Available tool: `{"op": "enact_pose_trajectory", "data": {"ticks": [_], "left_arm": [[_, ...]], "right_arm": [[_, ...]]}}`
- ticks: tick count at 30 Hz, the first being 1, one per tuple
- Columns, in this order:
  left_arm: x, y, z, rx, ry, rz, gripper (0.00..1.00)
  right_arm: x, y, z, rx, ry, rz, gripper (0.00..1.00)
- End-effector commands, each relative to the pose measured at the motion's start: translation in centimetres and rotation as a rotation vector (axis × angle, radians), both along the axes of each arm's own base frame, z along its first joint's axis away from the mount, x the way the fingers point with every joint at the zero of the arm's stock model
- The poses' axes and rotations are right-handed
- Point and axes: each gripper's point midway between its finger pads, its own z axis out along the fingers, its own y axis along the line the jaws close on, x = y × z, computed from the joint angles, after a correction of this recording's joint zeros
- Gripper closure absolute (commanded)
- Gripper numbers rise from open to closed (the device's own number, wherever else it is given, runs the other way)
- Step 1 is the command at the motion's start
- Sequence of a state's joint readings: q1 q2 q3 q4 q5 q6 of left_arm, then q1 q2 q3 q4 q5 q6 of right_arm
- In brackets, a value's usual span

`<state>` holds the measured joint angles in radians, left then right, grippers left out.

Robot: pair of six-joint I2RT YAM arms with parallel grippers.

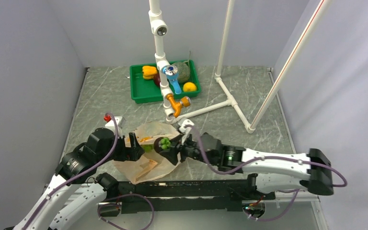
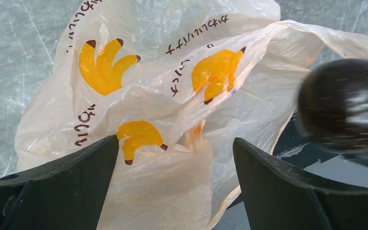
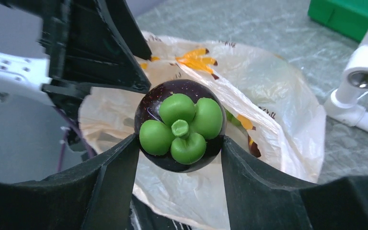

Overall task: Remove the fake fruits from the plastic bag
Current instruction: Take out the fake fruit from the plastic bag, then place the fake fruit in the bin.

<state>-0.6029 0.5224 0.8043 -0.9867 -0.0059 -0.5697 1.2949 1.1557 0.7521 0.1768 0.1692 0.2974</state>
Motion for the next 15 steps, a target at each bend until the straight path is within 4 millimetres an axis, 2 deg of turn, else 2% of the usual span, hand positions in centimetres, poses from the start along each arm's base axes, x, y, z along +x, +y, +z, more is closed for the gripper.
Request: {"op": "enact_pose_trajectory", "data": {"ticks": [1,6,9,12,15], "left_arm": [[0.4,0.0,2.3,-0.062,-0.1,0.013,0.04],[0.7,-0.4,6.2,-0.124,-0.216,-0.013,0.05],[1.4,-0.2,8.2,-0.091,-0.281,-0.031,0.03],[2.9,-0.3,8.2,0.012,-0.278,-0.059,0.01],[4.8,-0.7,6.5,0.15,-0.216,-0.103,0.01]], "right_arm": [[0.0,-3.5,4.6,0.097,-0.031,-0.054,1.0],[3.1,-11.1,6.9,0.071,-0.089,-0.337,1.0],[5.1,-15.7,7.3,0.045,-0.114,-0.513,1.0],[7.3,-18.5,6.6,-0.023,-0.122,-0.631,1.0],[9.9,-19.6,5.0,-0.092,-0.09,-0.688,1.0]]}}
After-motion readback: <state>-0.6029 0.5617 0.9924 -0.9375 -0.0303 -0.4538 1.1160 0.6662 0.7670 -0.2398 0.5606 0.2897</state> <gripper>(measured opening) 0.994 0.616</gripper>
